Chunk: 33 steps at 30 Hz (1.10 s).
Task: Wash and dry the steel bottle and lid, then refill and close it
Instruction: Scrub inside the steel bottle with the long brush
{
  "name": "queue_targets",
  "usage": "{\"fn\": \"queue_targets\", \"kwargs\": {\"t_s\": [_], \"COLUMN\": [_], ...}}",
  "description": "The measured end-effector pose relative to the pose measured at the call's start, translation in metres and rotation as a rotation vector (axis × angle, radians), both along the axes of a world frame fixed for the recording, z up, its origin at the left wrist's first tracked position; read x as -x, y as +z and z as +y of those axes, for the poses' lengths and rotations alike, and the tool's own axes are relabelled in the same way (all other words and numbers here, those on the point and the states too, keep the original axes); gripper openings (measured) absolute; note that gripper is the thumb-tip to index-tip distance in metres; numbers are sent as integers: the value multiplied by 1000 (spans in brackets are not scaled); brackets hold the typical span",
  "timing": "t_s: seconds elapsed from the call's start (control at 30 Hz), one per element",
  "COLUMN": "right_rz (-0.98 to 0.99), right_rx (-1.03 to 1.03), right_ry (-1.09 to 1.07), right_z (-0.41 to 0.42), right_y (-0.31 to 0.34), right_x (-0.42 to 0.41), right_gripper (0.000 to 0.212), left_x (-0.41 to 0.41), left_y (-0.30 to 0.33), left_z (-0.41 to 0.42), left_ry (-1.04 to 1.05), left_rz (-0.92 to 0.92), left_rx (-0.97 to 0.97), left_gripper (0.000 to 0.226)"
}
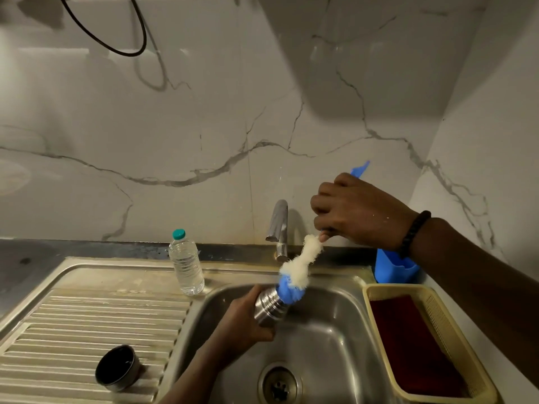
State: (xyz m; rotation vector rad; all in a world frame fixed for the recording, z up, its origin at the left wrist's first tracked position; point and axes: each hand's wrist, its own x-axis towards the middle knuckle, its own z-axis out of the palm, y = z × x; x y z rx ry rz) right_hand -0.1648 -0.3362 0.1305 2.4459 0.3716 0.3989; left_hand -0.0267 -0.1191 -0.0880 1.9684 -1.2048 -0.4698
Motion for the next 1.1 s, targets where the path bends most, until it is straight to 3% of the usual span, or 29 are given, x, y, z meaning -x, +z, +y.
{"fn": "queue_targets", "kwargs": {"t_s": [0.1, 0.17, 0.3, 0.4, 0.53, 0.63, 0.77, 1.1], "right_rz": [9, 37, 237, 334, 254, 211, 190, 267], "right_rx": [-68, -163, -442, -603, -371, -243, -224, -183], "right_ry": [7, -71, -417, -531, -478, -446, -439, -537], "right_z": [-12, -24, -38, -26, 0, 10, 15, 14], "right_y": [0, -4, -20, -36, -30, -8, 14, 40], "right_x": [-8, -8, 9, 21, 27, 33, 41, 53], "right_gripper": [8, 6, 25, 28, 37, 35, 27, 37], "left_x": [21, 32, 30, 15, 4, 1, -8, -5], "left_y": [-1, -1, -2, -8, -13, -13, -4, 3], "left_z": [0, 4, 14, 18, 9, -2, -13, -21], "left_ry": [-84, -31, 97, 203, 223, 221, 199, 223], "left_rz": [48, 72, 105, 65, -52, -35, 24, -41], "left_rx": [7, 87, 197, 204, 118, 131, 186, 235], "left_gripper": [60, 58, 68, 71, 60, 58, 64, 73]}}
